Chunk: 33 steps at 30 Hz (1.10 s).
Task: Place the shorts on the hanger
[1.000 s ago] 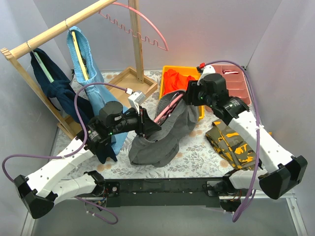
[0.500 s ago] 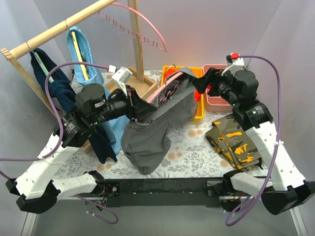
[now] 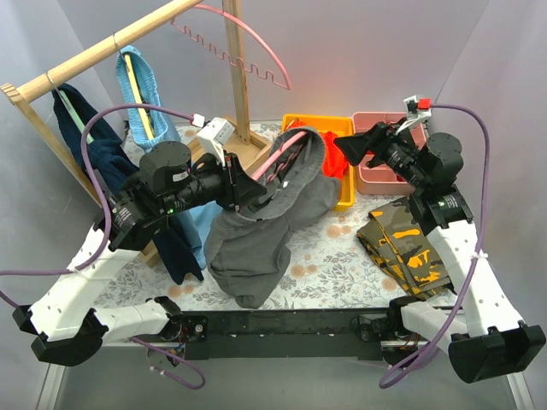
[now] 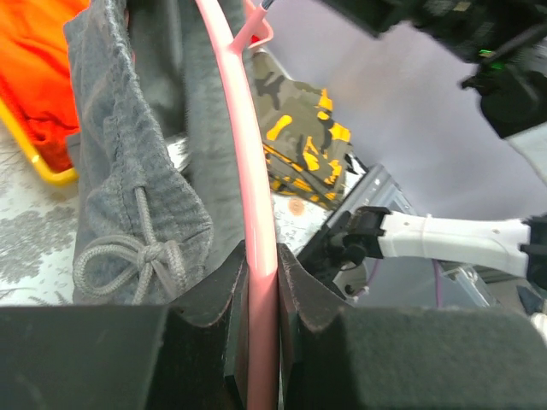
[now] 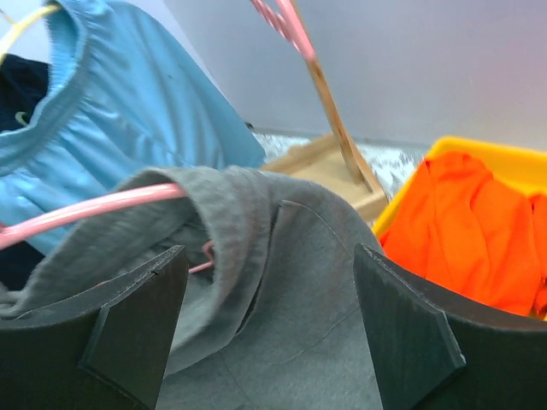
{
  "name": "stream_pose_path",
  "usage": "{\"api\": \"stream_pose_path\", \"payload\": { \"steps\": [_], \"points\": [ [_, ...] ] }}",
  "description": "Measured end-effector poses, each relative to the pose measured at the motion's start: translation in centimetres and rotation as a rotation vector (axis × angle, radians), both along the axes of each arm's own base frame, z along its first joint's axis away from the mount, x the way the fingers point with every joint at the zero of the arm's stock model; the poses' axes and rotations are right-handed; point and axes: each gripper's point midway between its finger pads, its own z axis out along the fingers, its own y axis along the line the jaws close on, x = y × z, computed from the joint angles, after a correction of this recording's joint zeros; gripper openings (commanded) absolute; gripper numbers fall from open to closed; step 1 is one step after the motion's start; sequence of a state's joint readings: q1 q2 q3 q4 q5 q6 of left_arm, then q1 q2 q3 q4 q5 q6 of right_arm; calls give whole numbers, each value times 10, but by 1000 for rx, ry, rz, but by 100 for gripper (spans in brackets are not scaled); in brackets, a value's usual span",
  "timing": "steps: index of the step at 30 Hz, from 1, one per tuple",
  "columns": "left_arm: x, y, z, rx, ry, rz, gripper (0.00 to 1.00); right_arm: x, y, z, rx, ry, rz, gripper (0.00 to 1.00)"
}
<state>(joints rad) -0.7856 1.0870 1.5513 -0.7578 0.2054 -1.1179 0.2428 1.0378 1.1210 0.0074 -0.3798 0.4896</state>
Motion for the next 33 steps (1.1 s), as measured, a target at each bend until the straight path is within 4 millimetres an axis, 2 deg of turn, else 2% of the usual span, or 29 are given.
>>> {"api": "stream_pose_path", "payload": {
  "steps": [5,7,10,14,18,21,24,27,29,33],
  "points": [
    [4,6,-8,31,12,38,0,-12,-3,31,17,-126,8,87],
    [3,7,-9,41,15,39,0,-9,-7,34,22,-132,-24,86],
    [-3,10,-1,42,6,19,0,8,-17,28,41,-89,-90,85],
    [-21,14,33,-9,-57,-39,0,44,-23,-5,46,25,-157,83],
    [-48,19,66,-80,-138,-131,0,74,-20,-52,28,140,-180,82],
    [-63,23,81,-114,-169,-178,0,91,-17,-88,25,215,-184,81],
    [-71,23,90,-134,-186,-206,0,103,-11,-115,32,262,-179,78],
    [-69,24,91,-136,-187,-190,0,106,-1,-133,38,294,-164,78],
    [-63,26,91,-132,-179,-152,0,96,16,-144,28,311,-134,78],
    [-47,31,95,-138,-152,-43,0,47,85,-158,4,309,22,78]
  ]
}}
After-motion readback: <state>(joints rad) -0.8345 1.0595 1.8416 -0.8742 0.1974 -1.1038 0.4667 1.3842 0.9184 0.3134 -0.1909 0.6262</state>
